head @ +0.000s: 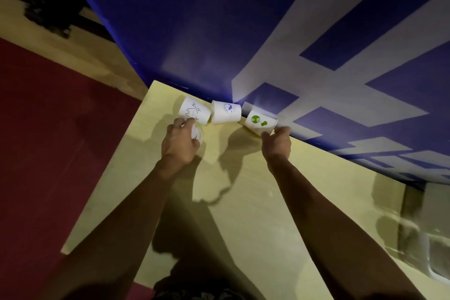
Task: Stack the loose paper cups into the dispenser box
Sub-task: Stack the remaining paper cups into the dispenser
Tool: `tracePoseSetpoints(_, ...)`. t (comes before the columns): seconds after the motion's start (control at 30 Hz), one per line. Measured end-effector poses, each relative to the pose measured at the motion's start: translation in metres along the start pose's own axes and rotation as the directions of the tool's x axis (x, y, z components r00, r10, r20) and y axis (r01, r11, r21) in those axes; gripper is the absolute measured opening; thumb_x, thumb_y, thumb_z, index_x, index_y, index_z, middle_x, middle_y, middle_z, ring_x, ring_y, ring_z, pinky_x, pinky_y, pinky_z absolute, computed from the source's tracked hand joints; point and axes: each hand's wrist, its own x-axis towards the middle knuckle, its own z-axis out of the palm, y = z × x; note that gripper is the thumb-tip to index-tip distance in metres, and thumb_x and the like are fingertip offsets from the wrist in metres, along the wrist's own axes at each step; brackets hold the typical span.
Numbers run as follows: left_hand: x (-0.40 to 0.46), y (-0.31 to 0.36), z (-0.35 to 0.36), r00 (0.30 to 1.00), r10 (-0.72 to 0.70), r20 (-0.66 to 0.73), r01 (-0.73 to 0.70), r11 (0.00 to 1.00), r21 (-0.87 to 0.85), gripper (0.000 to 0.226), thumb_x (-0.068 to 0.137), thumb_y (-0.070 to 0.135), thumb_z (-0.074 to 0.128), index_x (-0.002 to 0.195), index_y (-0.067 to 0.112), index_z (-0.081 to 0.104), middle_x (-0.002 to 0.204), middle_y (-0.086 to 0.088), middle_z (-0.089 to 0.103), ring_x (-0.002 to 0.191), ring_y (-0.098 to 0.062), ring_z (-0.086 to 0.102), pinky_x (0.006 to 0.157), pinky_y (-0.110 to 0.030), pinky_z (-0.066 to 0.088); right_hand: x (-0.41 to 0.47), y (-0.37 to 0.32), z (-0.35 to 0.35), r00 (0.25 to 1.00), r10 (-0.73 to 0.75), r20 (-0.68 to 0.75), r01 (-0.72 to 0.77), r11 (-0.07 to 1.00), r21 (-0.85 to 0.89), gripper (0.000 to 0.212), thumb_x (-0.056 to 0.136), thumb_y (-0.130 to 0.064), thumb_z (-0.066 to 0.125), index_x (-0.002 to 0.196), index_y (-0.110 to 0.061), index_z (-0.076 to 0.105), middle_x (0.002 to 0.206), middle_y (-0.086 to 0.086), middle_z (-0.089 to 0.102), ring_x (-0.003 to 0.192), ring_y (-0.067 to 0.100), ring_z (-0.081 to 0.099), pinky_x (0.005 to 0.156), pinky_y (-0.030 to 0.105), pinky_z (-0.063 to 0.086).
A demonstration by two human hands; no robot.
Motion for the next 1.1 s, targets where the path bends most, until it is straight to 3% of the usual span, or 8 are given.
tracePoseSetpoints(0.13,-0.007,-0.005,0.001,1.000,-0.009,-0.027,0.007,0.999,-0.045,0.052,0.077,0.021,0.065,0.126,0.013,0.050,0.125,-0.012,0.050,0.108,-0.033,0.051,0.084,-0.037,0.044,0.006,0.000,0.002,0.998,-0.006,0.055,0.006,1.000,0.002,0.027,0.093,-0.026,0.060,0.118,-0.015,0.058,0.120,0.006,0.064,0.101,0.023,0.061,0.087,0.037,0.053)
tracePoseSetpoints(0.23,-0.020,-0.004,-0.003,0.991,-0.080,-0.104,0.051,0.966,-0.254,0.043,0.073,0.020,0.071,0.111,0.011,0.053,0.109,-0.009,0.055,0.094,-0.026,0.055,0.073,-0.031,0.041,-0.004,-0.001,-0.001,0.997,-0.077,0.031,0.079,0.995,-0.056,0.026,0.093,-0.027,0.056,0.109,-0.008,0.065,0.111,0.011,0.067,0.098,0.027,0.064,0.088,0.044,0.055)
tracePoseSetpoints(0.4,-0.063,0.030,0.000,0.963,-0.262,0.055,0.208,0.604,-0.769,0.037,0.066,0.024,0.075,0.089,0.018,0.047,0.091,-0.006,0.060,0.073,-0.020,0.058,0.059,-0.026,0.044,-0.059,0.020,-0.022,0.980,-0.198,-0.018,0.199,0.978,0.058,0.031,0.085,-0.039,0.054,0.081,-0.009,0.062,0.077,0.008,0.066,0.074,0.031,0.060,0.069,0.044,0.053)
tracePoseSetpoints(0.5,-0.097,0.064,0.006,0.972,-0.150,0.179,0.230,0.486,-0.843,0.040,0.072,0.021,0.075,0.101,0.012,0.049,0.099,-0.006,0.058,0.073,-0.013,0.058,0.060,-0.018,0.046,-0.097,0.041,-0.039,0.968,-0.247,-0.042,0.250,0.942,0.222,0.023,0.089,-0.036,0.054,0.083,-0.015,0.061,0.082,0.004,0.066,0.076,0.024,0.064,0.072,0.051,0.056)
tracePoseSetpoints(0.67,-0.148,0.102,0.015,0.903,0.257,0.344,0.095,0.660,-0.745,0.076,0.077,0.029,0.073,0.137,0.049,0.031,0.133,0.009,0.045,0.108,-0.020,0.058,0.078,-0.027,0.054,-0.137,0.070,-0.089,0.935,-0.332,-0.125,0.353,0.906,0.233,0.020,0.094,-0.033,0.049,0.090,-0.021,0.064,0.088,-0.004,0.069,0.085,0.021,0.064,0.075,0.049,0.054)
tracePoseSetpoints(0.8,-0.180,0.138,0.023,0.896,0.336,0.290,-0.039,0.710,-0.703,0.042,0.084,0.029,0.069,0.121,0.035,0.050,0.121,0.009,0.054,0.093,-0.014,0.063,0.065,-0.014,0.047,-0.151,0.097,-0.135,0.914,-0.361,-0.186,0.397,0.892,0.216,0.018,0.096,-0.032,0.053,0.093,-0.020,0.066,0.089,-0.005,0.070,0.085,0.016,0.065,0.075,0.046,0.055)
tracePoseSetpoints(0.9,-0.199,0.165,0.033,0.914,0.360,0.185,-0.190,0.785,-0.589,0.008,0.091,0.026,0.060,0.098,0.024,0.059,0.111,0.002,0.057,0.095,-0.012,0.060,0.071,-0.016,0.047,-0.159,0.119,-0.171,0.896,-0.373,-0.240,0.419,0.888,0.188,0.016,0.097,-0.031,0.057,0.093,-0.020,0.068,0.090,-0.008,0.070,0.084,0.008,0.065,0.075,0.041,0.056)
tracePoseSetpoints(1.1,-0.243,0.226,0.068,0.875,0.483,-0.035,-0.452,0.789,-0.416,0.011,0.092,0.021,0.060,0.093,0.016,0.070,0.114,0.013,0.049,0.108,-0.005,0.042,0.082,-0.018,0.040,-0.165,0.180,-0.256,0.826,-0.432,-0.362,0.487,0.871,0.070,0.011,0.095,-0.020,0.059,0.088,-0.016,0.067,0.079,-0.004,0.066,0.072,0.009,0.059,0.063,0.030,0.049)
